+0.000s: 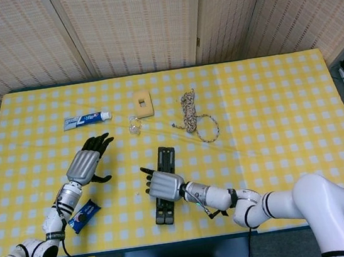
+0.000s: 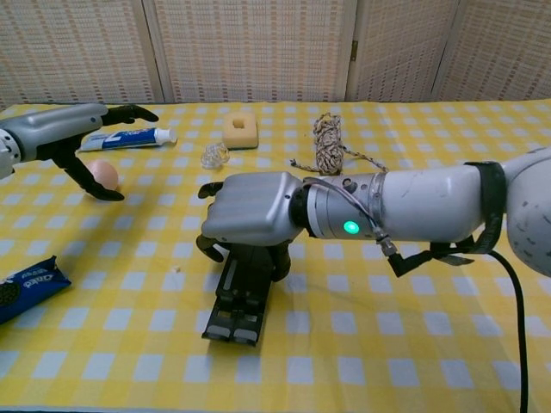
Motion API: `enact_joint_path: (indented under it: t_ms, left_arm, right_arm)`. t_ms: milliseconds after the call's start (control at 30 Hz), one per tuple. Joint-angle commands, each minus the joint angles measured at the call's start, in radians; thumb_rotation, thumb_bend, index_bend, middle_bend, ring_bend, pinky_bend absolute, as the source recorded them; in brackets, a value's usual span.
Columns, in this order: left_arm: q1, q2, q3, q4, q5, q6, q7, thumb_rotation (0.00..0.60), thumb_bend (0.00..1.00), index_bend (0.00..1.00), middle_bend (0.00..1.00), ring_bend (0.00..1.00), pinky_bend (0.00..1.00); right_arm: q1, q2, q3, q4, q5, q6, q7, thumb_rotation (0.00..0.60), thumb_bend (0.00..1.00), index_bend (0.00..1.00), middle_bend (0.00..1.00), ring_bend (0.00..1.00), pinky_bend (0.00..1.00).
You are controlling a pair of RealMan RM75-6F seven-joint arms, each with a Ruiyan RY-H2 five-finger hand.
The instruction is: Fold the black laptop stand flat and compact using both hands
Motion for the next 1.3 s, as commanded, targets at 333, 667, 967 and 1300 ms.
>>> enact_joint_path:
  t_ms: [333, 667, 967, 1300]
  left_arm:
    - [0.019, 0.020, -0.007, -0.041, -0.010, 0.065, 0.111, 0.600, 0.22, 0.00, 0.00, 0.00, 0.00]
    - [0.122, 0.091, -0.006, -0.140, -0.061, 0.231, 0.263, 0.600, 0.24, 0.00, 0.00, 0.00, 0.00]
    - [0.257, 0.165, 0.031, -0.246, -0.045, 0.399, 0.294, 0.600, 0.24, 0.03, 0.00, 0.00, 0.00]
    - [0.421, 0.201, 0.133, -0.304, 0.053, 0.558, 0.271, 0.600, 0.24, 0.04, 0.00, 0.00, 0.00]
  right_arm:
    - [-0.113, 0.081, 0.022, -0.153, 0.073, 0.147, -0.083, 0.600, 0.18, 0.00, 0.01, 0.03, 0.00]
    - [-0.428, 0.326, -0.018, -0.444, 0.149, 0.560, -0.164, 0.600, 0.18, 0.00, 0.01, 0.04, 0.00]
    - [-0.670, 0.490, -0.078, -0.507, 0.127, 0.802, -0.012, 0.600, 0.18, 0.00, 0.01, 0.04, 0.00]
    - [-0.899, 0.555, -0.129, -0.447, 0.111, 0.952, 0.235, 0.600, 0.18, 0.00, 0.01, 0.03, 0.00]
